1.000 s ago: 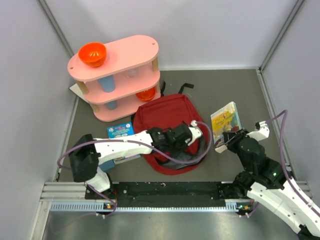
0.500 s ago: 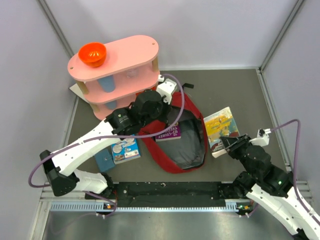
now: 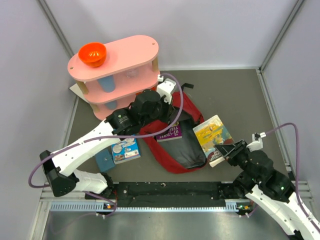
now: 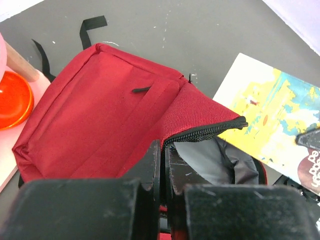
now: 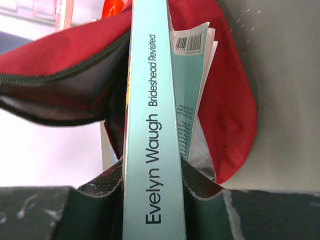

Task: Pack the student bag
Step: Place the book in the student bag.

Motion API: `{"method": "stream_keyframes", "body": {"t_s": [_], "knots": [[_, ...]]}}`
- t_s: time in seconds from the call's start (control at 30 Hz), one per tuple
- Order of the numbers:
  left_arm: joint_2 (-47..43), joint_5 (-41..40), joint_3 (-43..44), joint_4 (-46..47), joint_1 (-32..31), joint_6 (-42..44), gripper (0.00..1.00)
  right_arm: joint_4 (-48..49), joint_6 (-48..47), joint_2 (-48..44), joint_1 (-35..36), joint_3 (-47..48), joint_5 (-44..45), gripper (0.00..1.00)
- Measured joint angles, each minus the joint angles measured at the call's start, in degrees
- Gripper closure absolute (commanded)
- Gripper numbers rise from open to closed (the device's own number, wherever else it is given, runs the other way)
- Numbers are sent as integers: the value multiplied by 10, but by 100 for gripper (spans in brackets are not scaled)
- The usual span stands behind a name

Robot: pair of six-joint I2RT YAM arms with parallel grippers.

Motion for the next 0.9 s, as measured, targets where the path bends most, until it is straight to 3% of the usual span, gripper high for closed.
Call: {"method": "stream_keyframes", "body": {"t_s": [0.23,0.6,0.9], "knots": [[14,12,0,7,0,0,100,-5,-6,-1,0,10,-100,100],[16,15,0,7,0,0,100,127,76,61,0,-97,-235,100],[16,35,-9,13,0,0,100,412,124,247,0,-151,-295,100]]}}
